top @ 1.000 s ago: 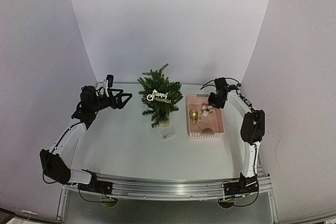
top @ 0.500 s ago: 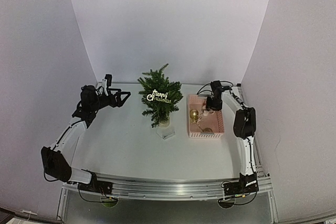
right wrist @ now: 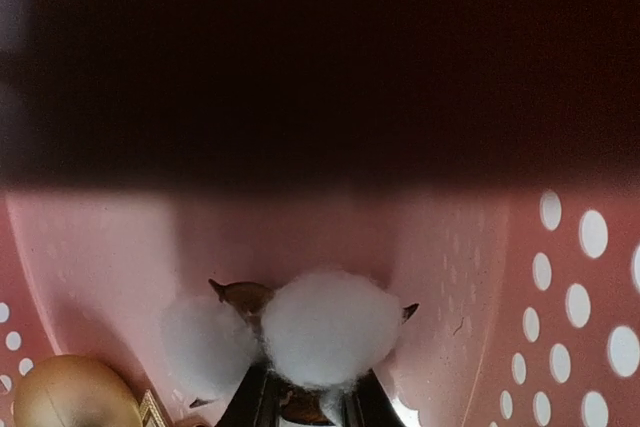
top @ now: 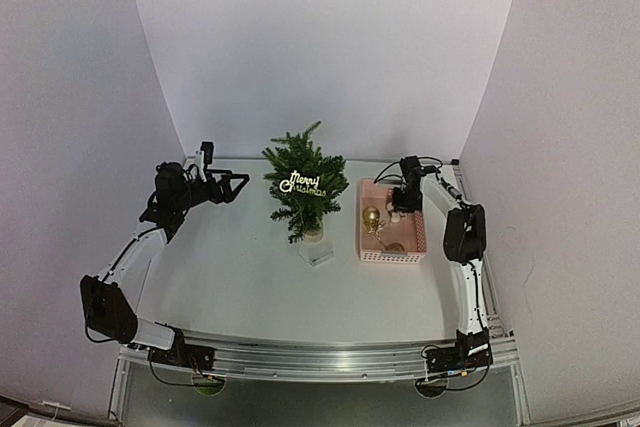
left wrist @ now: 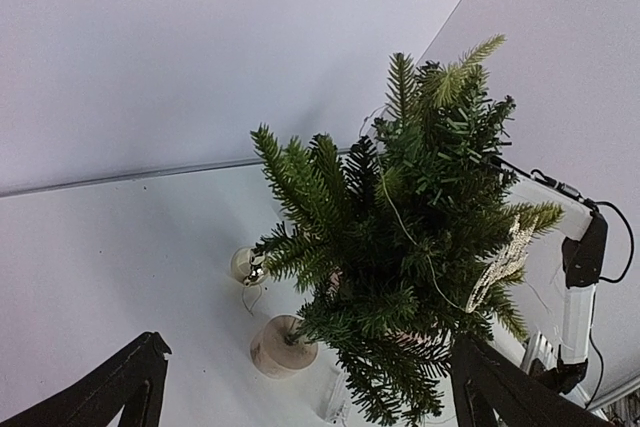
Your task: Decorate the small christmas tree
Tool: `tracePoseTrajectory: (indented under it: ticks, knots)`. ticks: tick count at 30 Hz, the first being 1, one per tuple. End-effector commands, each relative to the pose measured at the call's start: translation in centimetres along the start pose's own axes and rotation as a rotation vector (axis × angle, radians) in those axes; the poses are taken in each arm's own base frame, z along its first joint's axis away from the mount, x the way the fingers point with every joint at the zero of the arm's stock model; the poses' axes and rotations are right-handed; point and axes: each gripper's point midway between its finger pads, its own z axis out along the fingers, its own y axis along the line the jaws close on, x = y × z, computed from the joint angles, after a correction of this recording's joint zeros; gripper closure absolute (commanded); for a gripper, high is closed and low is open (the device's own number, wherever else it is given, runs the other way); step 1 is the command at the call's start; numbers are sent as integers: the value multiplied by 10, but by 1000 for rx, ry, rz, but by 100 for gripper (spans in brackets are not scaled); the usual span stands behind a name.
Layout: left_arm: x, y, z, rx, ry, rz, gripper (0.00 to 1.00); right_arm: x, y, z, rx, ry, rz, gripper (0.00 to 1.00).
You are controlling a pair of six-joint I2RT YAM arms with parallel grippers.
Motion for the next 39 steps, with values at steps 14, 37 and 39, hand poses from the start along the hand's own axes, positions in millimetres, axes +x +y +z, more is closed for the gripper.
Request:
tracePoseTrajectory:
  ticks: [14,37,39]
  knots:
    - [-9,-14,-6,70,-53,22,1,-9,14,-118,-71,-150,-10,97]
    - [0,-20,-8,115,-46,47,1,-19,238,-425,-799,-1025,-278,99]
    - [0,-20,-8,116,-46,47,1,-12,258,-424,-847,-1019,-320,98]
